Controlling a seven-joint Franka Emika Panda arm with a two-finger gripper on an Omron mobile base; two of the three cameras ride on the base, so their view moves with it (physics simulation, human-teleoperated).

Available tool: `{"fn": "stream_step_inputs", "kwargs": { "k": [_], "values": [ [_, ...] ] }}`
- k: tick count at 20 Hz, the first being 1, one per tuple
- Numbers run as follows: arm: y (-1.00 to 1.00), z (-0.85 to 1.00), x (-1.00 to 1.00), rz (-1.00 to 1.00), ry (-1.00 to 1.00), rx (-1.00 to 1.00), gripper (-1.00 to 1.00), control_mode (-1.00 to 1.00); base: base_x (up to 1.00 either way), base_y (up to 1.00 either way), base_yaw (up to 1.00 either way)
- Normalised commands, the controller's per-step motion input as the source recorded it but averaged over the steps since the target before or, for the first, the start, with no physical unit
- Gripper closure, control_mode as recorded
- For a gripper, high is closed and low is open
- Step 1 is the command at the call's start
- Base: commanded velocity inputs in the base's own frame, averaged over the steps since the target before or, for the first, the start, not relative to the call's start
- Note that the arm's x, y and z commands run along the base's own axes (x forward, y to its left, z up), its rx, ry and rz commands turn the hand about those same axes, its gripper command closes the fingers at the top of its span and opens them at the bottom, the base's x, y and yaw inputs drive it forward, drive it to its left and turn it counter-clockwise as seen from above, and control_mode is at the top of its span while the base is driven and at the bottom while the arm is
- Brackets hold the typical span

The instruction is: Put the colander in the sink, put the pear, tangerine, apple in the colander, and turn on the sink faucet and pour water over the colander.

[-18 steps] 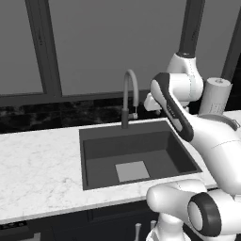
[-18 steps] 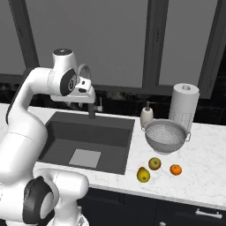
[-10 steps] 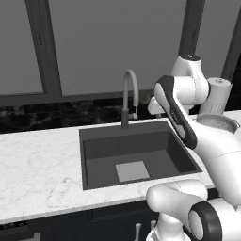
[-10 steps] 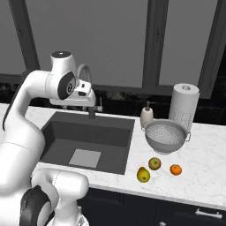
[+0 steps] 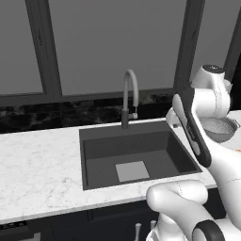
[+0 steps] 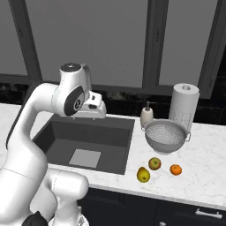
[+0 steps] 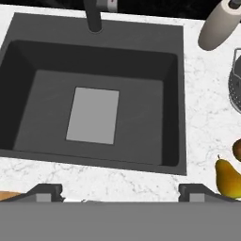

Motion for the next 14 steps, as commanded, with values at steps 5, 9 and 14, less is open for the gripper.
{"fn": "stream_step_inputs", "kwargs": {
  "k": [5, 9, 14],
  "values": [
    [-0.36, -0.17, -0.19, 0.04, 0.0, -0.11, -1.0, -1.0, 0.0, 0.0, 0.0],
    [-0.39, -0.17, -0.22, 0.08, 0.0, -0.1, -1.0, -1.0, 0.0, 0.0, 0.0],
    [-0.41, -0.19, -0.1, 0.08, 0.0, -0.06, -1.0, -1.0, 0.0, 0.0, 0.0]
  ]
}}
